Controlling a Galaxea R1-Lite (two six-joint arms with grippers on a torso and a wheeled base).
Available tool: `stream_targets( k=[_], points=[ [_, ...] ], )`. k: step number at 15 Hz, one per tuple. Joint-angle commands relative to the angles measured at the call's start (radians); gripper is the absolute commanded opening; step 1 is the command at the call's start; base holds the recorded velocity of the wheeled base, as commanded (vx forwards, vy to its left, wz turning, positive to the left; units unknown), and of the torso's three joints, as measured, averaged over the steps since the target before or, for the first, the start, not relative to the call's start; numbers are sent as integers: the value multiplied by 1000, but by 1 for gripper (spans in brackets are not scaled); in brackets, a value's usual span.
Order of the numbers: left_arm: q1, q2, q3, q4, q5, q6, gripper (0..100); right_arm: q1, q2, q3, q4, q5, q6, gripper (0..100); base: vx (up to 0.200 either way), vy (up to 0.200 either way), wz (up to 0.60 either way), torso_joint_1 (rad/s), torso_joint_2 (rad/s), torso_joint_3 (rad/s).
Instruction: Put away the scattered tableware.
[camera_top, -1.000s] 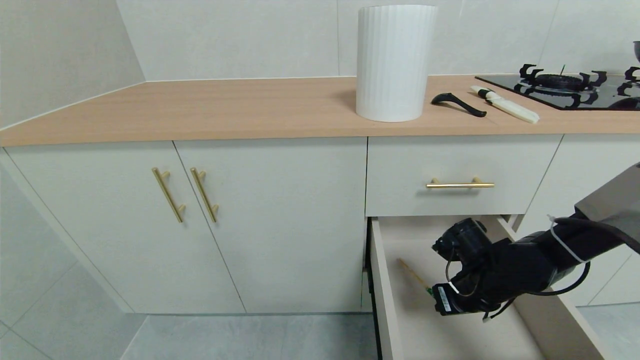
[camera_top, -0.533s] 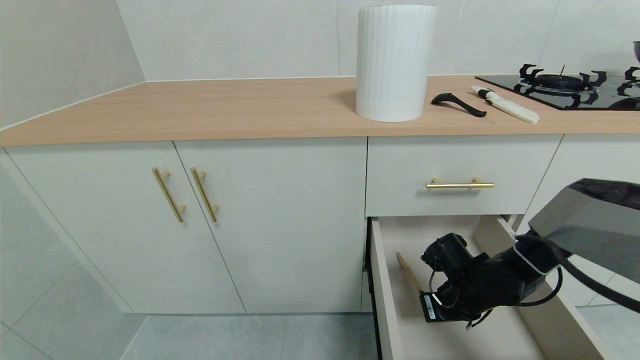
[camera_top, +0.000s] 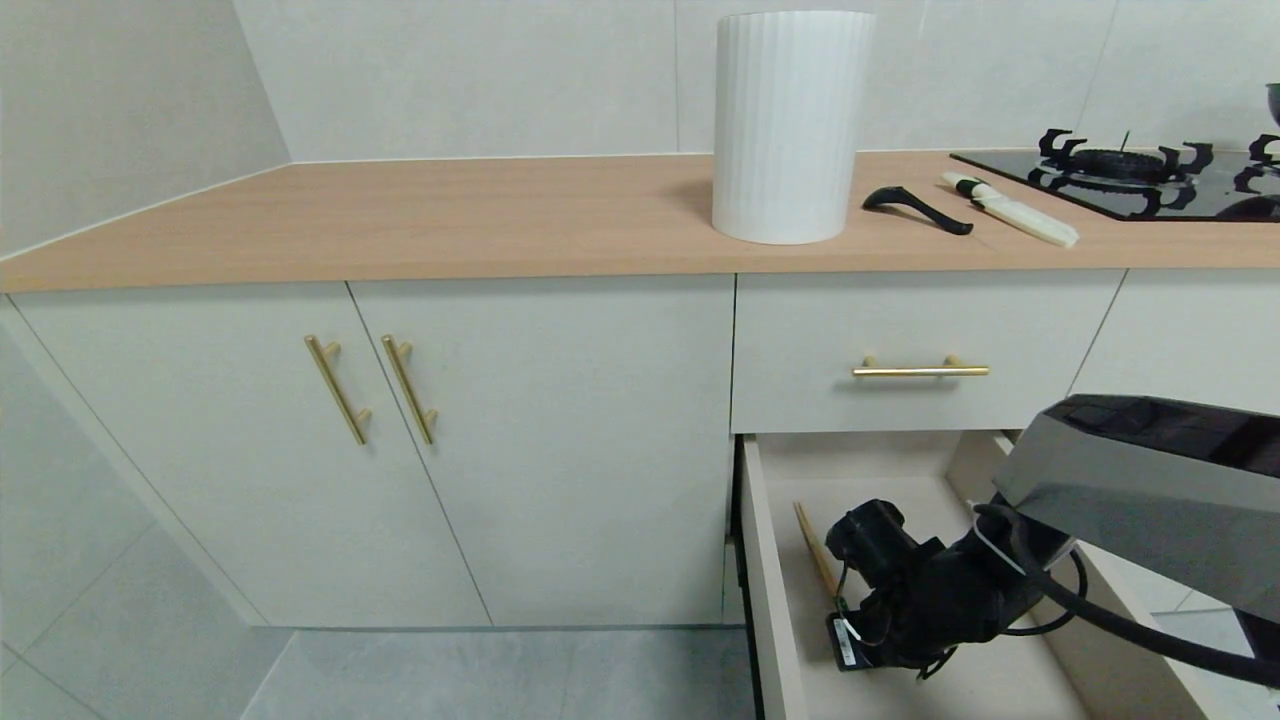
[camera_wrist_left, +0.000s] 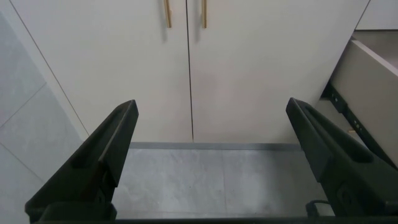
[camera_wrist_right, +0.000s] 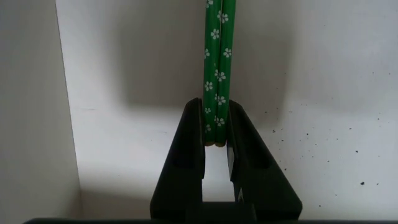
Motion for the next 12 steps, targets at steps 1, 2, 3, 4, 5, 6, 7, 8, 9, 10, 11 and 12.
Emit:
stream_targets(
  k=[1,2,3,4,5,6,7,8,9,10,11,12],
  points=[
    [0,1,0,0,0,-1,100,0,7,1,2,1,0,0,0,0,0,0,0,0],
    [0,1,0,0,0,-1,100,0,7,1,2,1,0,0,0,0,0,0,0,0],
    [0,1,0,0,0,-1,100,0,7,1,2,-1,0,0,0,0,0,0,0,0],
    [0,1,0,0,0,-1,100,0,9,0,2,-1,0,100,0,0,0,0,0,0],
    [0,1,0,0,0,-1,100,0,7,1,2,-1,0,100,0,0,0,0,0,0],
    [0,1,0,0,0,-1,100,0,9,1,2,-1,0,100,0,0,0,0,0,0],
    [0,1,0,0,0,-1,100,0,9,1,2,1,0,100,0,0,0,0,0,0],
    [0,1,0,0,0,-1,100,0,7,1,2,1,0,100,0,0,0,0,0,0],
    [0,1,0,0,0,-1,100,0,7,1,2,1,0,100,0,0,0,0,0,0],
    [0,1,0,0,0,-1,100,0,5,3,2,1,0,100,0,0,0,0,0,0],
    [0,1,0,0,0,-1,100,0,1,3,4,1,0,100,0,0,0,0,0,0],
    [0,1,0,0,0,-1,100,0,-10,4,6,1,1,100,0,0,0,0,0,0]
  ],
)
